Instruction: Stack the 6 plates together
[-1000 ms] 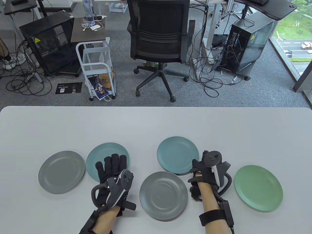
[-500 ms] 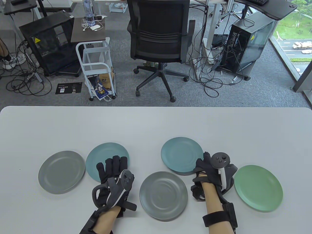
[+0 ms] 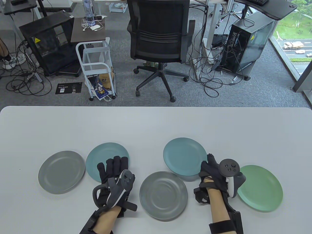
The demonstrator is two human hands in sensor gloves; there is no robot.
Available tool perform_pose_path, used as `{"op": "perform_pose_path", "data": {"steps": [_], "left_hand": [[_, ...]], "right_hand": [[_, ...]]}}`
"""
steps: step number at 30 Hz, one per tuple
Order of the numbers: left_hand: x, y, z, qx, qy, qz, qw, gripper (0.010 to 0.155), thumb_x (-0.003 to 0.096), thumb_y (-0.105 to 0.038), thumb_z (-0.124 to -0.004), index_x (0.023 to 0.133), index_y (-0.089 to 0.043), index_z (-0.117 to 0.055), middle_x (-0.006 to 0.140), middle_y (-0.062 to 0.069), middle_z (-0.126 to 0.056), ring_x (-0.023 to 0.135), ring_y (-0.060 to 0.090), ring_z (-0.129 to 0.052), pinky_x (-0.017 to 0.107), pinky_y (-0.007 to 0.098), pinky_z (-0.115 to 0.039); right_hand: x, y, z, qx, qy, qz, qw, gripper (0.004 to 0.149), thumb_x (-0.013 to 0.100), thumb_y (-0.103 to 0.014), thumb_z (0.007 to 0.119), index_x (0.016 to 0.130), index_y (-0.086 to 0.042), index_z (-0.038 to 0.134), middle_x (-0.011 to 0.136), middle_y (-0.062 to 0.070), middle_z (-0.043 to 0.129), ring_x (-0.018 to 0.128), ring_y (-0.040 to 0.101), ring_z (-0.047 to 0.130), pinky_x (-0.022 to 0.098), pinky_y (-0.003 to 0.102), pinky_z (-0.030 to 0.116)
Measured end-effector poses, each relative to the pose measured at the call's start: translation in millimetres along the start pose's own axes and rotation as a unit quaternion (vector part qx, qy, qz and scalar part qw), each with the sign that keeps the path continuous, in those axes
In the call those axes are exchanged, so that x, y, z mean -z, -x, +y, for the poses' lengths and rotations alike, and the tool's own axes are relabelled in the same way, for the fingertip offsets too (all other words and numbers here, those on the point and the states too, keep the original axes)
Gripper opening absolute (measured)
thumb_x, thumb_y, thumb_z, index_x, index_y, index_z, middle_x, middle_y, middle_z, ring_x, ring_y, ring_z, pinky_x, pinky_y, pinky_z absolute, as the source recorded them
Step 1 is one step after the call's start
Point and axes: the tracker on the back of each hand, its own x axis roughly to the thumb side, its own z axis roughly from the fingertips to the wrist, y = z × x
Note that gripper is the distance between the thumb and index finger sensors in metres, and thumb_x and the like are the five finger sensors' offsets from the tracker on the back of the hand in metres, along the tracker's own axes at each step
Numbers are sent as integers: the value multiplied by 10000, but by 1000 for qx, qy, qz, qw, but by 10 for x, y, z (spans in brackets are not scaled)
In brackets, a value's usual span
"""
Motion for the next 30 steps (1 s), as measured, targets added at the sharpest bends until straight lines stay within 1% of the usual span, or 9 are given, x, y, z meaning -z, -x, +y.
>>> {"op": "perform_pose_path", "data": {"steps": [4, 13, 21, 30], "left_hand": [[-1, 13, -4, -2, 1, 2, 1000, 823, 356, -655, -714, 1049, -471, -311, 1178, -184, -351, 1159, 144, -334, 850, 489, -83], [23, 72, -23, -9, 7, 13, 1000, 822, 356, -656, -713, 1049, -470, -311, 1177, -184, -355, 1158, 146, -338, 851, 490, -84], [62, 141, -42, -17, 19, 30, 999, 822, 357, -654, -714, 1049, -472, -310, 1178, -185, -353, 1159, 146, -335, 852, 489, -79], [107, 222, -73, -21, 36, 47, 998, 814, 358, -651, -718, 1050, -470, -331, 1178, -185, -367, 1160, 149, -336, 851, 490, -77]], "right_hand": [[-47, -64, 20, -4, -9, -20, 1000, 507, 544, -377, 734, 995, -166, 638, 642, -64, 991, 861, 179, 745, 765, 522, 446], [-102, -209, 120, -13, -55, -67, 996, 493, 554, -363, 708, 1007, -188, 626, 667, -62, 976, 882, 184, 719, 770, 527, 427], [-114, -254, 188, -12, -95, -92, 991, 477, 558, -348, 693, 1010, -211, 630, 682, -57, 964, 892, 197, 702, 770, 535, 413], [-161, -350, 281, -21, -125, -124, 984, 467, 558, -346, 690, 1006, -220, 644, 681, -54, 964, 894, 197, 701, 772, 537, 411]]}}
